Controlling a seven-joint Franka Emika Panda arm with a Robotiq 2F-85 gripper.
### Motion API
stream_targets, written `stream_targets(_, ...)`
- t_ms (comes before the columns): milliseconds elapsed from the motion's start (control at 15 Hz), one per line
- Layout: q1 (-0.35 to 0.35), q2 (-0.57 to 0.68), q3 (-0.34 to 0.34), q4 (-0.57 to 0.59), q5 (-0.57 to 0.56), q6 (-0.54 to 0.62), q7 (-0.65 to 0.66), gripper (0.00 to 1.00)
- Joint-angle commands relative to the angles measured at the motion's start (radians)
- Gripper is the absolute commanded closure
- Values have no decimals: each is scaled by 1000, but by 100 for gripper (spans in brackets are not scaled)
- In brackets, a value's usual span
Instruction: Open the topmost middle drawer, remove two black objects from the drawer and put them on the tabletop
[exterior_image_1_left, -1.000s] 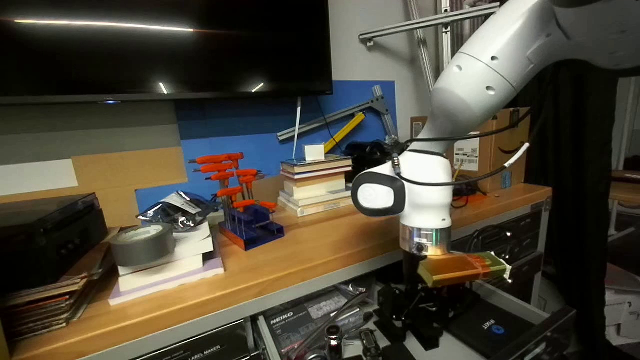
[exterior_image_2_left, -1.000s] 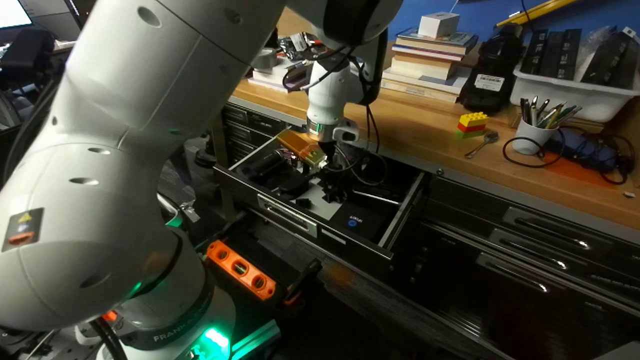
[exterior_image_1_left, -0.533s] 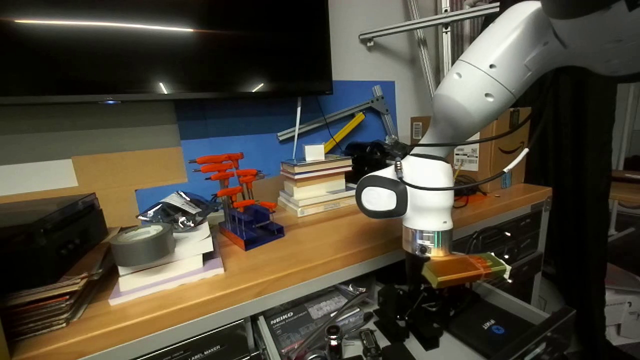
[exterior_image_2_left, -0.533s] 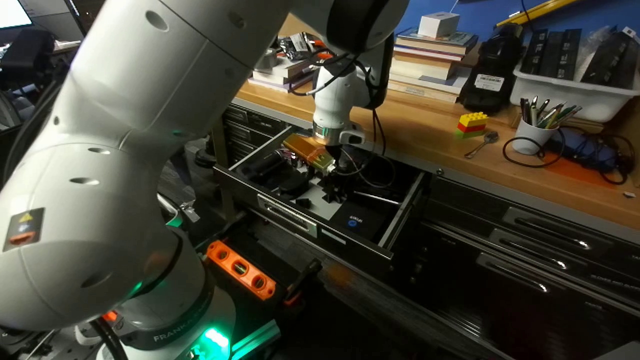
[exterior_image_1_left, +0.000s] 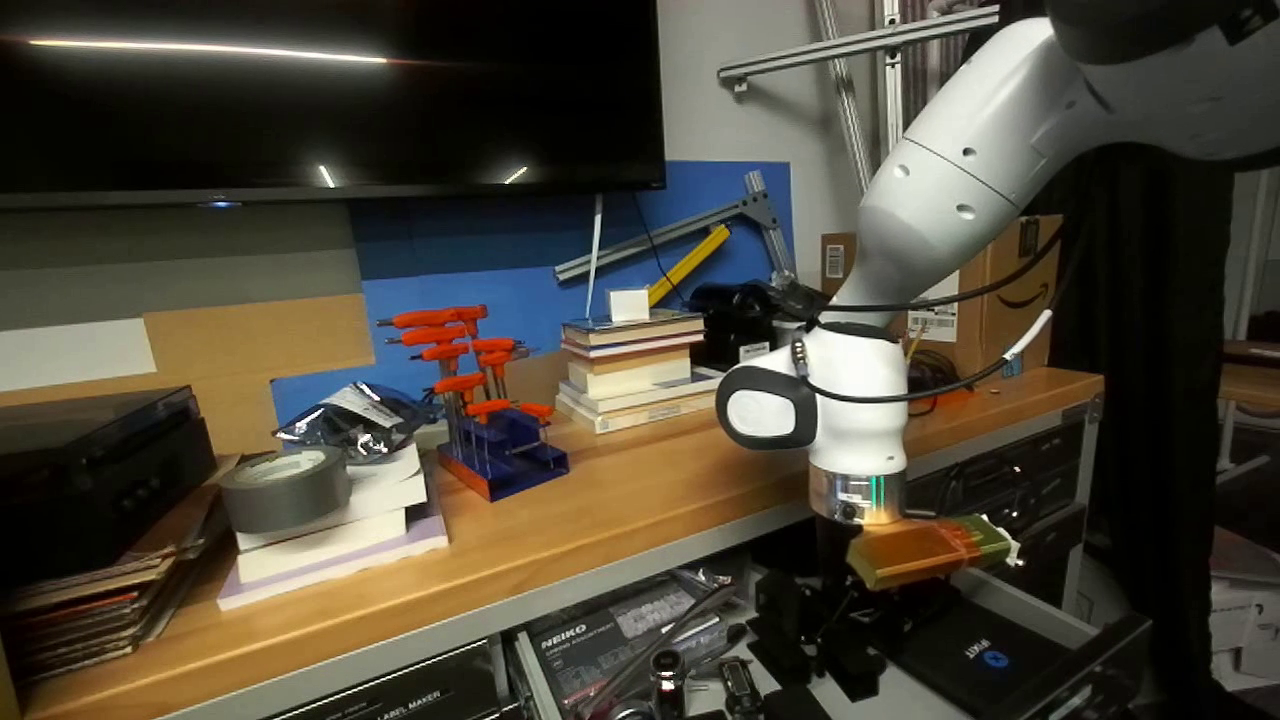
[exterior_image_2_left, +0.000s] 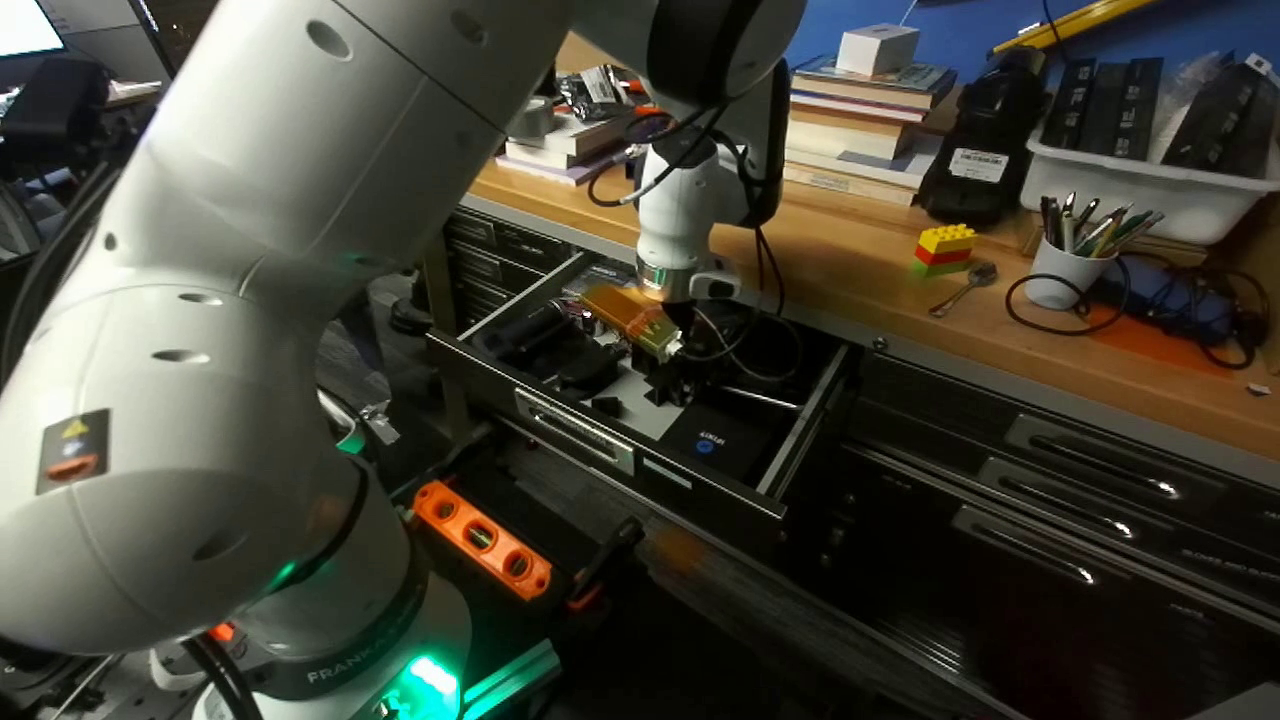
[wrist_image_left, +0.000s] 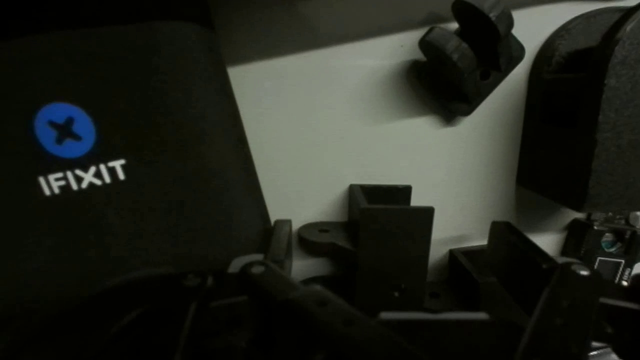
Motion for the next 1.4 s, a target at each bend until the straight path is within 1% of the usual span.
stream_targets(0,21,27,-19,42,-1,3,-14,0)
stream_targets(267,15,48,-14,56,0,-1,-21,0)
stream_targets(333,13,52,-12,58,0,-3,-22,25)
stream_targets(400,12,54,-10,58,-2,-6,-25,26)
stream_targets(467,11,56,-9,59,-1,-8,-24,32)
stream_targets(533,10,58,-8,60,-1,-10,-23,42)
stream_targets(733,10,61,-7,64,0,-7,-19,64)
stream_targets(933,11,51,-8,66,10,3,-5,64)
stream_targets(1200,6,-13,6,46,42,23,28,64)
stream_targets(1267,-18,-22,45,39,13,46,68,64)
stream_targets(1333,-21,-39,58,37,15,64,87,64)
